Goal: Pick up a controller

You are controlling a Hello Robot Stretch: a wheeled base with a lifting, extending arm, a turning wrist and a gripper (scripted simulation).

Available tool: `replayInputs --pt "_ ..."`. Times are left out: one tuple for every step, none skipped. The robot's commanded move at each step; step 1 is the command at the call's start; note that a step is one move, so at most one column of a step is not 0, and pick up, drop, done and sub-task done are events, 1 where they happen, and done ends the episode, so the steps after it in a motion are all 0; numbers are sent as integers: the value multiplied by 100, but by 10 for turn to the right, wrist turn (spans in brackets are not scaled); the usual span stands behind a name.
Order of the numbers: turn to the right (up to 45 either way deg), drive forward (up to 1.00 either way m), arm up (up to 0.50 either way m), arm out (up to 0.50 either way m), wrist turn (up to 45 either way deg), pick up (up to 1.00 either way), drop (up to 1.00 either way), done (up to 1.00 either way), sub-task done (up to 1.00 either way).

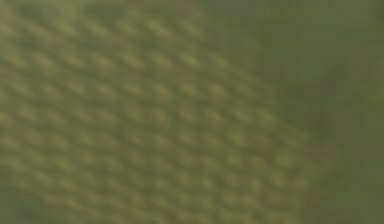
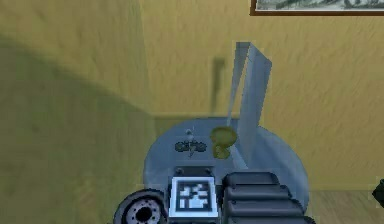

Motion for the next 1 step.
replayInputs --pt "0 0 0 40 0 0 0 0 0"
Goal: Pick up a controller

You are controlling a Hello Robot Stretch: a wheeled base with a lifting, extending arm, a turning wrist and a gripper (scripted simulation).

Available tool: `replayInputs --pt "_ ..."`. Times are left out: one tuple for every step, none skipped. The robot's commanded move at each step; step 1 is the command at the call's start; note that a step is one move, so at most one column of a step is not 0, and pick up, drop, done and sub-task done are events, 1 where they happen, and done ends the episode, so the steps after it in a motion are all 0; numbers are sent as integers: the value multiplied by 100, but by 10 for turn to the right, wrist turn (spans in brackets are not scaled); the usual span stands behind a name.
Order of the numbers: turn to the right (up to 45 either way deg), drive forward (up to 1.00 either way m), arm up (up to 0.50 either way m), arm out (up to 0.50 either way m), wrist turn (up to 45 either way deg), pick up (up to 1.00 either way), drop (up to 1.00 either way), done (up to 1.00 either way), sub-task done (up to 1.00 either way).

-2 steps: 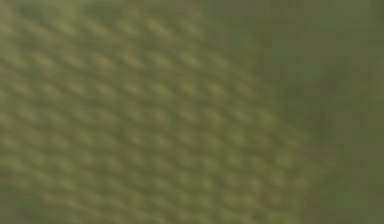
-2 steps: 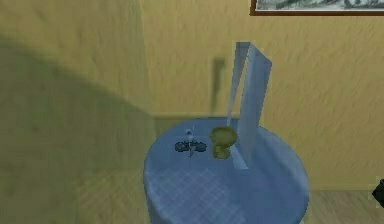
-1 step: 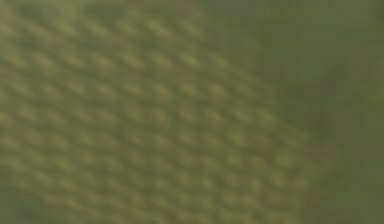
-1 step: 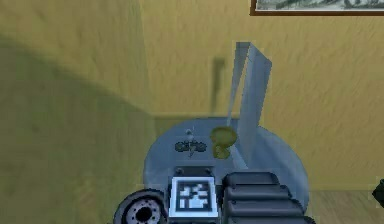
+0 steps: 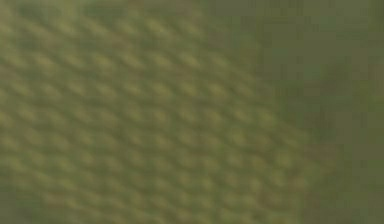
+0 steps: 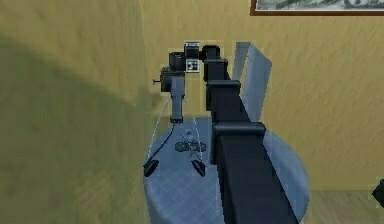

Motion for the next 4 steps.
replayInputs --pt "0 0 0 0 450 0 0 0 0" --pt "0 0 0 0 450 0 0 0 0" --pt "0 0 0 0 450 0 0 0 0" --pt "0 0 0 0 390 0 0 0 0"
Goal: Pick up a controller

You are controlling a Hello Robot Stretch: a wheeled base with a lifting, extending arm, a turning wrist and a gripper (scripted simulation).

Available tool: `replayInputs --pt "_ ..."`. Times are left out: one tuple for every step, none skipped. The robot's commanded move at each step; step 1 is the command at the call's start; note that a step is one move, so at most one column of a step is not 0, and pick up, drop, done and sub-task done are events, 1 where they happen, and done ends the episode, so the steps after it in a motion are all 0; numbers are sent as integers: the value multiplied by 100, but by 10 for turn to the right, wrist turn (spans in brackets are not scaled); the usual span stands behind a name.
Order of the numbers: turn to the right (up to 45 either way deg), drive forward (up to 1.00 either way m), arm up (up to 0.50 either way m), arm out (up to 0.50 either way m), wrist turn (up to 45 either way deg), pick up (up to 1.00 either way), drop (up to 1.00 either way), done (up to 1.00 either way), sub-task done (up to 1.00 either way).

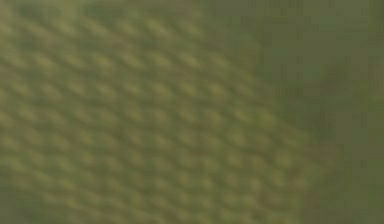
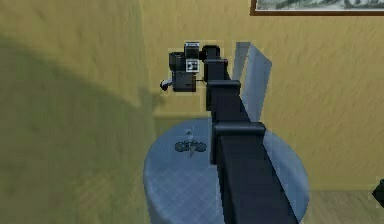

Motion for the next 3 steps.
replayInputs --pt "0 0 -30 0 0 0 0 0 0" --pt "0 0 0 0 0 100 0 0 0" --pt "0 0 10 0 0 0 0 0 0"
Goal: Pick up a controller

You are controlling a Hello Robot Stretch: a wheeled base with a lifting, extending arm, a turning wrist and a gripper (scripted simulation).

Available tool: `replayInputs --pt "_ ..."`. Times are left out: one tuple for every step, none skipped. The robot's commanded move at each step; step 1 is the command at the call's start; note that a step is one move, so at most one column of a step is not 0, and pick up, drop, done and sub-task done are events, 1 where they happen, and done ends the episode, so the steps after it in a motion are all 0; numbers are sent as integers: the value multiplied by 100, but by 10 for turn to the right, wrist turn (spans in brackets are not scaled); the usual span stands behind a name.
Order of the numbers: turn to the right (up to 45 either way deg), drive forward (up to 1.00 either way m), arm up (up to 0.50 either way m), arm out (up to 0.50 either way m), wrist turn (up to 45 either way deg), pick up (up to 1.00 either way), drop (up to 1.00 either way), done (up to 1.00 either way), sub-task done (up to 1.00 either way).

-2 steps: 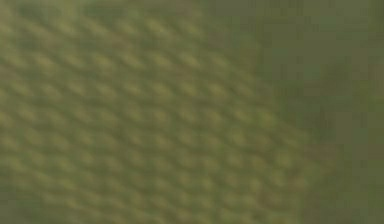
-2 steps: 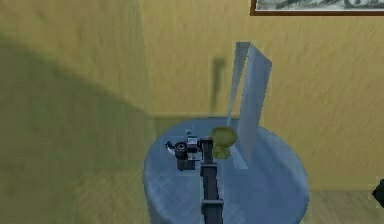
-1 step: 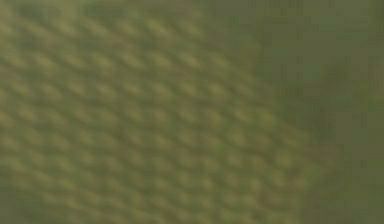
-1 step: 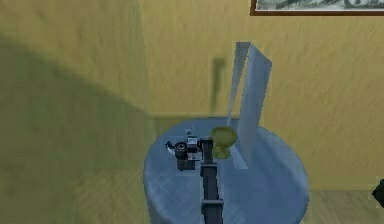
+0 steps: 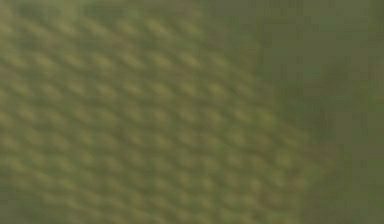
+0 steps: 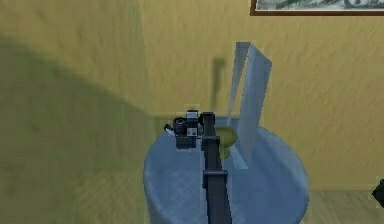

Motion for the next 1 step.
replayInputs --pt "0 0 0 0 0 0 0 100 0"
